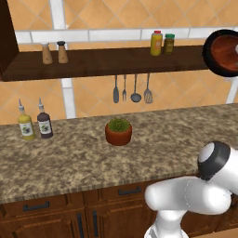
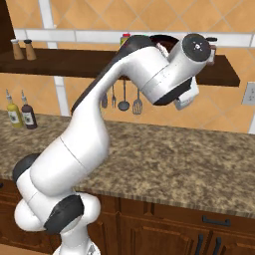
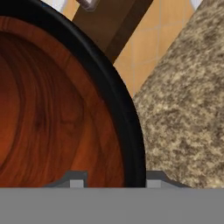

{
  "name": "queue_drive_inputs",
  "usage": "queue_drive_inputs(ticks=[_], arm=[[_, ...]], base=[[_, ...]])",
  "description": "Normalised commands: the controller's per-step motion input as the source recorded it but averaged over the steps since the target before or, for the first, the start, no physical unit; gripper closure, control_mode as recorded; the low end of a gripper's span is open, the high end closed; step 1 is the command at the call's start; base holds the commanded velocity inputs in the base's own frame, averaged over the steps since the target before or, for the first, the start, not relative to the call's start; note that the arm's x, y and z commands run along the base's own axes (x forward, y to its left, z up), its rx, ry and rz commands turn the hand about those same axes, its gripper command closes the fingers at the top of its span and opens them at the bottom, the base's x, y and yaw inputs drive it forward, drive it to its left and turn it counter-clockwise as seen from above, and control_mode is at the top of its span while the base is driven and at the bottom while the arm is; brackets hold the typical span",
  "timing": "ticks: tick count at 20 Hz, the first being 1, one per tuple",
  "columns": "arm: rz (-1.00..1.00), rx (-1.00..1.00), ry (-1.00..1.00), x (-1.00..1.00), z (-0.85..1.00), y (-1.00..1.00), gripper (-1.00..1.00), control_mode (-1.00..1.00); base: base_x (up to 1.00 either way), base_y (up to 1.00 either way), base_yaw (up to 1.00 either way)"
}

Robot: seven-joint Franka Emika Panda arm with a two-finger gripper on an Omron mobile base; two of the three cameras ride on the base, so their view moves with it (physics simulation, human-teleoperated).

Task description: Pick up the bowls on the counter and stack them on top of one another in the open cabinet. Place the smaller bowl on top of the larger bowl.

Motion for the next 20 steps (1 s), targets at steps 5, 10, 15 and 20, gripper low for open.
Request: queue_drive_inputs(ticks=[5, 10, 15, 20], arm=[[0.0, 0.0, -0.01, 0.45, 0.4, 0.0, 1.0, -1.0], [0.0, 0.04, -0.01, 0.58, 0.0, 0.0, 1.0, -1.0], [-0.02, 0.01, 0.0, 0.81, -0.09, 0.04, 1.0, -1.0], [0.0, 0.0, 0.0, 0.74, -0.14, 0.0, 1.0, -1.0]], base=[[0.0, 0.0, 0.0], [0.0, 0.0, 0.0], [0.0, 0.0, 0.0], [0.0, 0.0, 0.0]])
